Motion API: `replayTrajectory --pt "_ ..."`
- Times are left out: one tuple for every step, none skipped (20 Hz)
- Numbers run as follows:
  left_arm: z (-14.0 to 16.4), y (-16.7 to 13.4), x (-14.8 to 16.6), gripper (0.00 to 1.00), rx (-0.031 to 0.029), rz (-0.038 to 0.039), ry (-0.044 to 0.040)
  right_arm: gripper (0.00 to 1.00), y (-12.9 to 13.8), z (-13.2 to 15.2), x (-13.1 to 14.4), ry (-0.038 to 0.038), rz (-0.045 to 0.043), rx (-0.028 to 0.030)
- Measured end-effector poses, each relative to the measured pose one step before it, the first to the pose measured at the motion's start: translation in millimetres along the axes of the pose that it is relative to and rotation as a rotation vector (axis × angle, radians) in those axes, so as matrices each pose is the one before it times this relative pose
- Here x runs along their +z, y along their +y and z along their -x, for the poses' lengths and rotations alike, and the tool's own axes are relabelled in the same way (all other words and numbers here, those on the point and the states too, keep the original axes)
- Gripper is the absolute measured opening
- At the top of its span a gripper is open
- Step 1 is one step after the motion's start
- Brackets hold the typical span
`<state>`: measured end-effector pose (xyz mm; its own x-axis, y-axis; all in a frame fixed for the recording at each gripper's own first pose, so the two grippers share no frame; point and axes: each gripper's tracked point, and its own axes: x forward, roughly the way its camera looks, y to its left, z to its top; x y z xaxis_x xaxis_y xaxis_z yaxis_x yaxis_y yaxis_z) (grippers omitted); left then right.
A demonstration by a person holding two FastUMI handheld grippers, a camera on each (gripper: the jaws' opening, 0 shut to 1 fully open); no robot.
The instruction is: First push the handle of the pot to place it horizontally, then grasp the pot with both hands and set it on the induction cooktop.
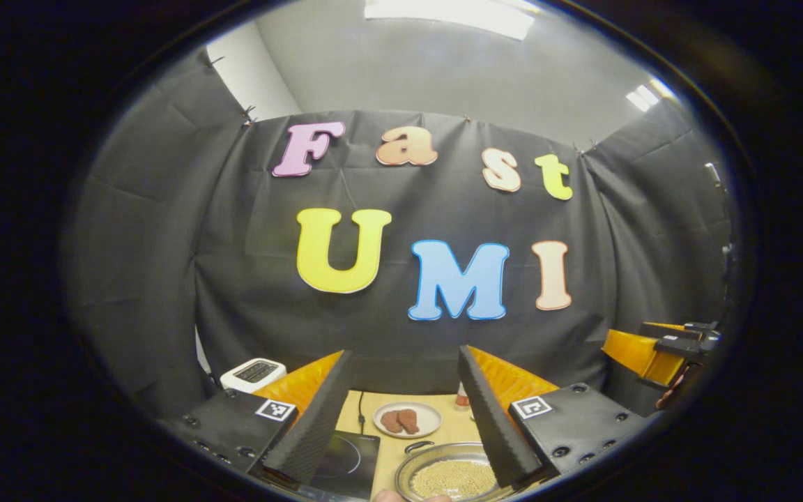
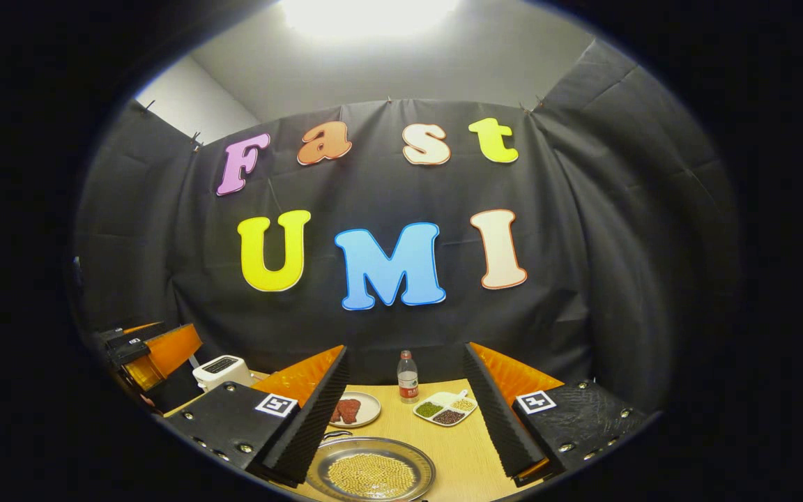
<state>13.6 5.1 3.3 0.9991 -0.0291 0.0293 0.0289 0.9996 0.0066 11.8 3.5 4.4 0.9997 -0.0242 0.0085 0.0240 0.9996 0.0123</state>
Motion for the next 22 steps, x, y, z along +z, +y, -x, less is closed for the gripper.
replayTrajectory --pt "-1.03 0.75 1.32 0.97 -0.00334 0.00182 -0.00049 0.98 -1.28 -0.16 -1.29 0.00298 -0.00178 -0.00552" --pt "-1.11 0.93 -0.65 0.97 -0.0035 -0.00082 0.00012 0.98 -1.02 -0.09 -1.64 0.00305 -0.00621 -0.00572" --pt "-1.13 1.16 -1.04 0.95 -0.00221 -0.00274 0.00002 0.98 0.05 -0.4 -2.5 0.00299 -0.00556 -0.00314" --pt "-0.92 0.58 -1.74 0.95 -0.00359 -0.00493 0.00343 0.98 0.11 -0.64 -2.49 0.00636 -0.00378 -0.00162" --pt "-1.12 1.34 -2.53 0.95 -0.0017 -0.00669 0.00422 0.98 0.51 -0.56 -4.49 0.00885 -0.00066 -0.00077" --pt "-1.15 0.52 -0.7 0.99 -0.00293 -0.00679 0.00286 0.98 -0.37 -0.85 -5.08 0.0123 0.00195 0.00048" --pt "-0.75 0.26 -2.2 0.95 -0.00292 -0.00561 0.00509 0.98 -0.16 -1.63 -7.24 0.01524 0.00073 0.00212" --pt "0.77 1.03 -1.43 0.95 -0.0034 -0.00485 0.00425 0.98 -0.37 -0.82 -7.46 0.01701 0.0001 0.0013" --pt "-1.19 0.59 -1.6 0.95 -0.00076 -0.00378 0.00375 0.98 -0.02 -0.76 -8.55 0.01858 0.00089 0.00402" --pt "0.32 1.32 -2.14 0.95 -0.00047 -0.00365 0.00443 0.98 1.27 -0.61 -9.08 0.0227 0.00379 0.00442" --pt "-1.0 1.32 -2.0 0.95 -0.00002 -0.00252 0.00849 0.98 0.71 -1.43 -9.92 0.02122 0.00319 0.00887" --pt "-1.25 0.83 -5.2 0.95 -0.0013 -0.00062 0.00937 0.98 2.04 -1.9 -10.79 0.02912 0.00243 0.01282" --pt "-0.88 -0.22 -2.29 0.95 -0.00088 -0.0004 0.00854 0.98 -0.34 -0.6 -12.85 0.0339 0.0102 0.00599" --pt "-1.64 0.15 -4.32 0.95 -0.00339 -0.00106 0.0104 0.98 0.29 -0.47 -12.73 0.03054 0.01313 0.00663" --pt "-1.35 0.0 -1.74 0.95 -0.00336 -0.00245 0.00693 0.98 1.39 -0.87 -12.45 0.0329 0.01055 0.00958" --pt "-0.58 -0.17 -3.33 0.95 -0.00319 -0.00321 0.00353 0.98 1.65 -1.52 -12.64 0.03576 0.00561 0.00888" --pt "-0.79 -0.44 -0.19 0.95 -0.00209 -0.00146 0.00105 0.99 1.38 -0.8 -15.23 0.03899 0.00247 0.01232" --pt "0.31 -0.17 -2.11 0.95 -0.00238 0.00035 0.00308 0.99 2.53 -1.35 -15.29 0.04341 0.00101 0.01547" --pt "-2.44 0.17 -3.12 0.95 0.00089 0.00127 0.0043 0.99 3.71 -1.11 -13.08 0.04124 0.00195 0.01684" --pt "0.38 0.38 -1.29 0.95 0.00127 0.00207 0.00218 0.99 2.57 -2.12 -13.94 0.04028 0.00539 0.014" --pt "0.53 0.91 -1.92 0.95 0.00186 0.00164 0.00213 0.99 2.8 -1.84 -13.66 0.03799 0.00489 0.01359" --pt "0.65 1.02 -1.26 0.95 0.002 0.00138 0.0037 0.99 3.33 -3.47 -13.03 0.03853 0.00328 0.01688"
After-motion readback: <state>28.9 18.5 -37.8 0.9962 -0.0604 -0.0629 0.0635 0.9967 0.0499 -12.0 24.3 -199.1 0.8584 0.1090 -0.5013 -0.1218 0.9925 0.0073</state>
